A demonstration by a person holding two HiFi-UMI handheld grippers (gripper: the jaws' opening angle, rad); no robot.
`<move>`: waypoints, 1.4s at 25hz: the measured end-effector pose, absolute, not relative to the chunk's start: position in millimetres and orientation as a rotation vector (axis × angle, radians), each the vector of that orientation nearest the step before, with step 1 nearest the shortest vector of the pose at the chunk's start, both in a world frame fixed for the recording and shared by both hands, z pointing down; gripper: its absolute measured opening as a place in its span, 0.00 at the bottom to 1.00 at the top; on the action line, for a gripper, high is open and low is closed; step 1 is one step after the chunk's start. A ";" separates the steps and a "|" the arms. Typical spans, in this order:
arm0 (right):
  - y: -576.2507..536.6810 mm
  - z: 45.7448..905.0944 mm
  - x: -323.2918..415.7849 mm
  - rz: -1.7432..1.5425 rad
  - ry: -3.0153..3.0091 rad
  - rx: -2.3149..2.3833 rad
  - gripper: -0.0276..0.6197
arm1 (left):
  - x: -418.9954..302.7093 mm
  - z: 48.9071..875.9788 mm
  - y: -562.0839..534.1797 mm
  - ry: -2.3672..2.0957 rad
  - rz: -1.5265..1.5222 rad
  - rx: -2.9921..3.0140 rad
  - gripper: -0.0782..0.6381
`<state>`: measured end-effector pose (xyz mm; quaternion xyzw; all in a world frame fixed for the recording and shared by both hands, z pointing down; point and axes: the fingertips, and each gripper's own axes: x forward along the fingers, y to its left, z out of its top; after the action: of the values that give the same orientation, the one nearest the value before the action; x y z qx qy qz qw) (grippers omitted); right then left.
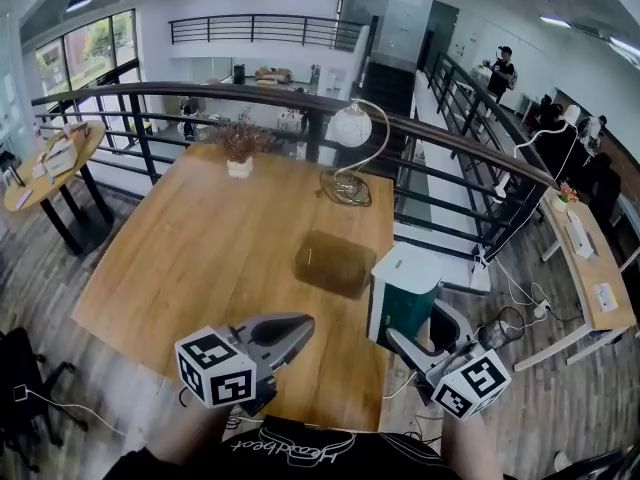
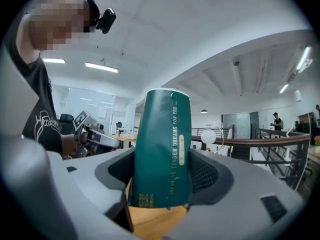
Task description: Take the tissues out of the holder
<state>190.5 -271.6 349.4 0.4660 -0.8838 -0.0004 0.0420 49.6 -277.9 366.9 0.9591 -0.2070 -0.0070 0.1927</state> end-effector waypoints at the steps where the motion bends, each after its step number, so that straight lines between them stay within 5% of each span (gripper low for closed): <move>1: -265.7 349.7 188.5 0.010 -2.730 1.420 0.55 | 49.5 365.8 -273.6 -0.589 -0.020 2.697 0.13; 35: -199.4 359.0 184.8 0.141 -2.903 1.392 0.55 | 59.4 351.3 -224.2 -0.616 -0.005 2.752 0.13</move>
<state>184.8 -199.4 359.0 0.4317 -0.9001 0.0436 -0.0407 59.4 -224.2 351.3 0.9632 -0.2157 -0.0019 0.1602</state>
